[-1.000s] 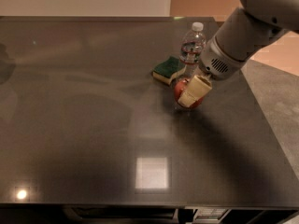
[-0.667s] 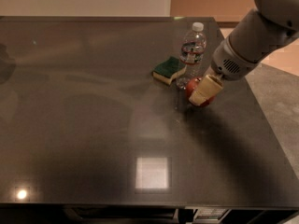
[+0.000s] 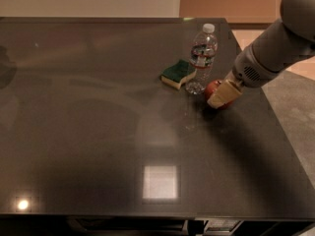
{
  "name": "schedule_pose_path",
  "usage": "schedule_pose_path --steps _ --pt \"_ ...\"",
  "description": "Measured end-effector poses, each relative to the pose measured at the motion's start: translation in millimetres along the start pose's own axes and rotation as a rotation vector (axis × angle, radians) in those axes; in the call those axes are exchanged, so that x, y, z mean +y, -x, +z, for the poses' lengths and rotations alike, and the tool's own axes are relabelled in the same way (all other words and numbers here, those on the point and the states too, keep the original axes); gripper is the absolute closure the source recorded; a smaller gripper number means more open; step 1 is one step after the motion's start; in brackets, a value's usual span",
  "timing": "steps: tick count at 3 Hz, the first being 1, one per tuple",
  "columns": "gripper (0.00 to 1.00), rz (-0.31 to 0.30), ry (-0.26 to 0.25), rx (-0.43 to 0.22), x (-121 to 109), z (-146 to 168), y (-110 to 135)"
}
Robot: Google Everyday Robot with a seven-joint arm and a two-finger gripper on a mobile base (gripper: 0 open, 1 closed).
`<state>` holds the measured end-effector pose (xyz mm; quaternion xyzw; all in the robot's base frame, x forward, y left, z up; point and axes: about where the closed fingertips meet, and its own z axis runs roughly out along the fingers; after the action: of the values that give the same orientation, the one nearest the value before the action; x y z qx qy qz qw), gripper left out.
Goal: Move apple near water bottle
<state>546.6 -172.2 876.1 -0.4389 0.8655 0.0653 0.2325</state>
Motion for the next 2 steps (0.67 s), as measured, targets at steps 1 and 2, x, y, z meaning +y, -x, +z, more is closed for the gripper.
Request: schedule_pose_path --steps 1,2 --pt "1.0 0.023 -0.024 -0.034 -14.5 8.0 0.6" --pt "1.0 0.039 -0.029 -0.054 -24.5 16.2 2.1"
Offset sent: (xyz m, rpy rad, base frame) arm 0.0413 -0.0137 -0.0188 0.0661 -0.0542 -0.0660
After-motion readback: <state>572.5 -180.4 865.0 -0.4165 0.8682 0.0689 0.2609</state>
